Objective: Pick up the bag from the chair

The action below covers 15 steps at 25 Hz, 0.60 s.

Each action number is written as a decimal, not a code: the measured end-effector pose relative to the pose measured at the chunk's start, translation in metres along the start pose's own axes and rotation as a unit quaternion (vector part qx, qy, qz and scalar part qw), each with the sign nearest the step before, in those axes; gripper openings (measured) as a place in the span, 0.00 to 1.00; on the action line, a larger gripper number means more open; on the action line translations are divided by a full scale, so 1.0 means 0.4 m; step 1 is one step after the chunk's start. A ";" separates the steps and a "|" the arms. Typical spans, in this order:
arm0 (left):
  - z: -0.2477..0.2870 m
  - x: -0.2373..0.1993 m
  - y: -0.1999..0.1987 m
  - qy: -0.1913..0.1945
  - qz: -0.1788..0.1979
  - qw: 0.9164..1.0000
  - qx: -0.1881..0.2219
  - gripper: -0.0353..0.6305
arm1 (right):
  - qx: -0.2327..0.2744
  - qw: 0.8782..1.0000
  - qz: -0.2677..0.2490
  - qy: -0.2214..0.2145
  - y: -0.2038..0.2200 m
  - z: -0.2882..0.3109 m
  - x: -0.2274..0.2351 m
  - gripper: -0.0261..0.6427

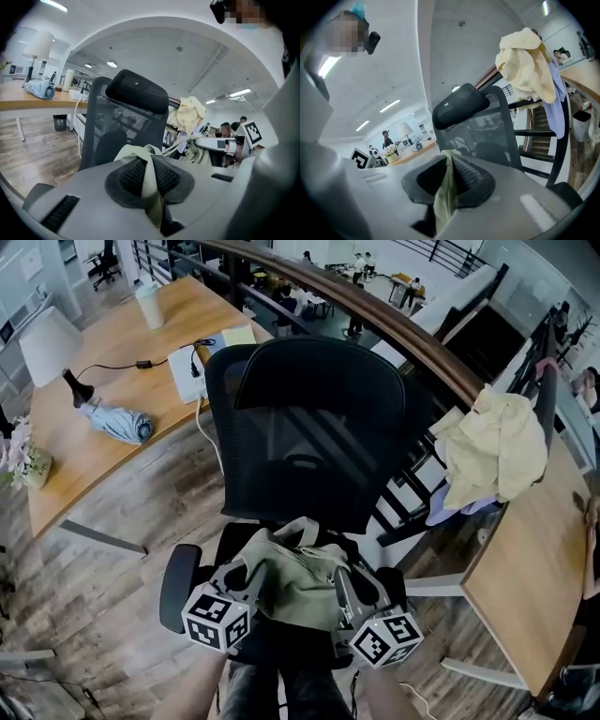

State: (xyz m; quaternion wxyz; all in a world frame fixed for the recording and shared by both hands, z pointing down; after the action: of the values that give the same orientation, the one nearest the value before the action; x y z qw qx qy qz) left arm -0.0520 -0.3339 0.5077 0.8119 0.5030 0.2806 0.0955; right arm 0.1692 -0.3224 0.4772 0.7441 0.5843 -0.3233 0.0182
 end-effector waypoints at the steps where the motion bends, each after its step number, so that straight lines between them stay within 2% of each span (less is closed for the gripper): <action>1: -0.005 0.005 -0.016 0.002 0.005 1.000 0.000 0.08 | 0.003 1.000 0.001 -0.001 -0.013 -0.003 -0.009 0.11; 5: -0.025 0.025 -0.071 0.005 0.025 1.000 0.008 0.08 | 0.016 1.000 0.006 -0.004 -0.054 -0.014 -0.040 0.11; 15: -0.058 0.053 -0.156 0.007 0.030 0.999 0.029 0.08 | 0.041 0.999 0.011 -0.015 -0.136 -0.023 -0.070 0.11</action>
State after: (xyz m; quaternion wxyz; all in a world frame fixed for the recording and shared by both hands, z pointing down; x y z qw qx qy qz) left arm -0.0551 -0.3366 0.4380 0.7917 0.5339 0.2735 0.1155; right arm 0.1731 -0.3218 0.4155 0.7143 0.6110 -0.3398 0.0306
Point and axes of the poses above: the fingertips, and each gripper's own axes: z forward along the fingers, x to its right, y out of its underside, the point moved 6 cm from there along -z, backward along the fingers, and after that the axes turned 8 degrees about x, right-handed, at the moved point
